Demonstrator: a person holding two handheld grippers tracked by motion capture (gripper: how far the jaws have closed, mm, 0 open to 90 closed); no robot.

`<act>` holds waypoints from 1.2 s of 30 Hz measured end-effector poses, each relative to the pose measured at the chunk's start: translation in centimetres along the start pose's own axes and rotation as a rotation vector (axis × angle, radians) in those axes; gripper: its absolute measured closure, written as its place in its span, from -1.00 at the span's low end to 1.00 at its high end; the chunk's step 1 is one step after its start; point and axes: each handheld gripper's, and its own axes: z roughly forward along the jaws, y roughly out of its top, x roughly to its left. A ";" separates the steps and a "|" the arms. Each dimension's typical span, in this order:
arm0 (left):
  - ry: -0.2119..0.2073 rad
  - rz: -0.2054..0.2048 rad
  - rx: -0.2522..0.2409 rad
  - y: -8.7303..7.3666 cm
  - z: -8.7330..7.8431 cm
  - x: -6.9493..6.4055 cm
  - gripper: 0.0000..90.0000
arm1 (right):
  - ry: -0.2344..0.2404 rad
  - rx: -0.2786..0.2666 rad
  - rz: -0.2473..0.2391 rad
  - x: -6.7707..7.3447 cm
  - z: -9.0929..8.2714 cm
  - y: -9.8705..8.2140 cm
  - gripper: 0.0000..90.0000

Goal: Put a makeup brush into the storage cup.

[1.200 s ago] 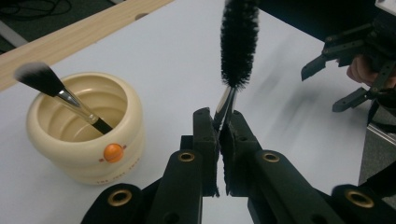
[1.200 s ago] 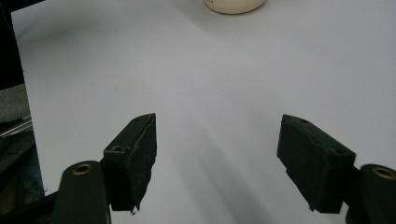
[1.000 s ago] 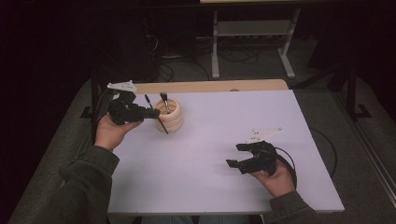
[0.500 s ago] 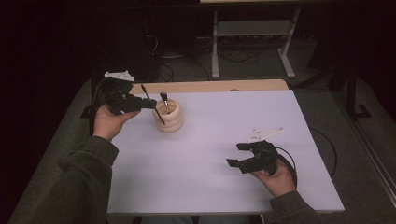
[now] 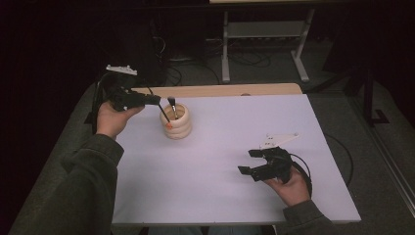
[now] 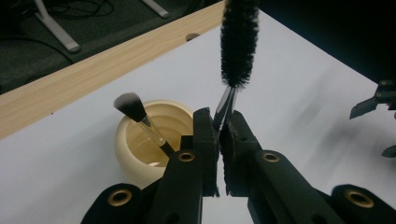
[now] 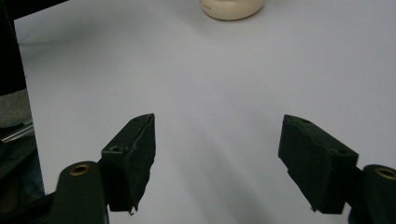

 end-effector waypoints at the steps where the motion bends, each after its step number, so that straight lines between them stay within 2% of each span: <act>1: -0.001 0.000 0.001 0.1 0.0 0.1 0.89 | -0.001 -0.001 -0.003 -0.1 0.0 0.0 -0.42; 7: 0.012 -0.012 -0.001 0.6 0.3 0.5 0.89 | -0.006 -0.012 -0.006 -0.1 -0.1 0.0 -0.43; 18: 0.036 -0.042 -0.007 1.2 0.3 2.0 0.89 | -0.005 -0.015 0.009 -0.3 -0.2 -0.1 -0.44; 34: 0.060 -0.068 -0.001 1.2 0.9 2.9 0.89 | -0.008 -0.020 0.013 -0.5 -0.2 -0.1 -0.46; 36: 0.062 -0.070 0.002 1.2 1.0 3.0 0.89 | -0.012 -0.017 0.019 -0.4 -0.2 -0.1 -0.52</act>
